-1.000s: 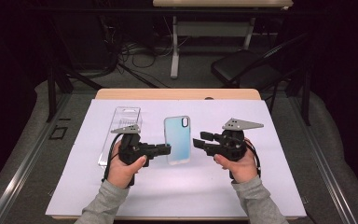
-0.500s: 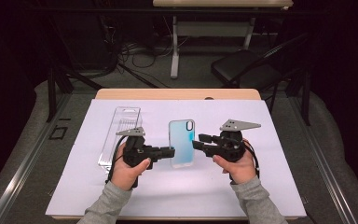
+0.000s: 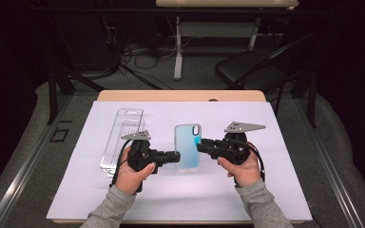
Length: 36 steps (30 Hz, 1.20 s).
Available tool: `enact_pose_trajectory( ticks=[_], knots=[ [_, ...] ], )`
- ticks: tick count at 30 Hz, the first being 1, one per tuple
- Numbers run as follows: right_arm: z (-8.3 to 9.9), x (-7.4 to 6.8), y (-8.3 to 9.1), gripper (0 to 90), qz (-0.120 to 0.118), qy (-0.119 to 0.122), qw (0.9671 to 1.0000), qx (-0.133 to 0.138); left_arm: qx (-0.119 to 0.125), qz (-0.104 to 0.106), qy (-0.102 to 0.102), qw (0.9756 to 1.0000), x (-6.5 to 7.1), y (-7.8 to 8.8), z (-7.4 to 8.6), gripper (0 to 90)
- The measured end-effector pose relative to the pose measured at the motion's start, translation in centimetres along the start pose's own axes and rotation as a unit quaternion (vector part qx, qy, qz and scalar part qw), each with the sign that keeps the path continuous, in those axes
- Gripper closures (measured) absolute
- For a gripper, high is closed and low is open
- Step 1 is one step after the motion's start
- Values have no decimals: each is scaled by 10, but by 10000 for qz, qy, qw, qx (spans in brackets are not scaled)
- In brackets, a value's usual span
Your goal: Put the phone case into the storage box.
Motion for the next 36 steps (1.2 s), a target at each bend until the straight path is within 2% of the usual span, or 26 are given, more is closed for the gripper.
enact_pose_trajectory(
  ticks=[11,23,36],
  knots=[
    [1,0,-1,739,-127,-59,9999,-77,-23,55,-22,10000,1,-2,1,819],
    [2,3,0,794,-151,-114,9998,-109,-28,102,-25,9999,1,-3,2,819],
    [3,6,-2,825,-253,-306,9991,-115,-46,77,-43,10000,0,-3,2,819]
  ],
)
Point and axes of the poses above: each handheld gripper's, and its own axes: y roughly backward along the jaws, z roughly out of its underside, x roughly to its right, the point moved 6 cm from there along -y, roughly forward along the jaws, and after that the axes turned 8 degrees about z, right-handed, at the moved point
